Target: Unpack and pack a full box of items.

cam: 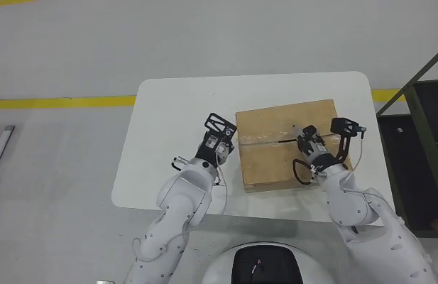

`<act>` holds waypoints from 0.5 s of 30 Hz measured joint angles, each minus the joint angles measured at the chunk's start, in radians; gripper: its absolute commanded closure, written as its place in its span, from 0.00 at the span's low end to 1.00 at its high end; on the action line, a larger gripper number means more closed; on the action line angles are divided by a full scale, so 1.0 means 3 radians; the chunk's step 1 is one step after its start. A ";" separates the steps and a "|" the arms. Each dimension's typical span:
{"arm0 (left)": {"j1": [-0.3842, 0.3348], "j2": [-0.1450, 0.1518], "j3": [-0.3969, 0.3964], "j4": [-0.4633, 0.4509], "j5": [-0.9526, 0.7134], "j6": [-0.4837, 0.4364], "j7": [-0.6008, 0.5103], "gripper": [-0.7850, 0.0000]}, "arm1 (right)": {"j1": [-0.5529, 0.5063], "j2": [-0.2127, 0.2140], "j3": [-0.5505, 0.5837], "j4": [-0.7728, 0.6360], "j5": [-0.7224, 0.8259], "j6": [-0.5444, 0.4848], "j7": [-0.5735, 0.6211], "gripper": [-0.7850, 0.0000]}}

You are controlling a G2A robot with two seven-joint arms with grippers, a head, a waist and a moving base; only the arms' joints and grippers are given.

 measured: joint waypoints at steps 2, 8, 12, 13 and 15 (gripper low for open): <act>0.0006 -0.0003 -0.0005 -0.0003 0.0009 -0.0001 0.0005 1.00 | -0.0028 0.0002 0.0035 -0.0037 -0.0008 0.0004 0.0008 0.51; 0.0022 -0.0012 -0.0018 -0.0010 0.0024 -0.0024 0.0009 1.00 | -0.0106 0.0009 0.0123 -0.0102 -0.0075 0.0026 0.0059 0.51; 0.0028 -0.0017 -0.0025 -0.0013 0.0029 -0.0040 0.0009 1.00 | -0.0083 0.0014 0.0136 -0.0072 -0.0166 0.0006 0.0152 0.51; 0.0031 -0.0019 -0.0027 -0.0015 0.0029 -0.0042 0.0010 1.00 | -0.0058 0.0018 0.0129 -0.0069 -0.0207 -0.0018 0.0217 0.51; 0.0037 -0.0022 -0.0030 -0.0019 0.0029 -0.0042 0.0011 1.00 | -0.0019 0.0025 0.0111 -0.0075 -0.0320 -0.0064 0.0311 0.51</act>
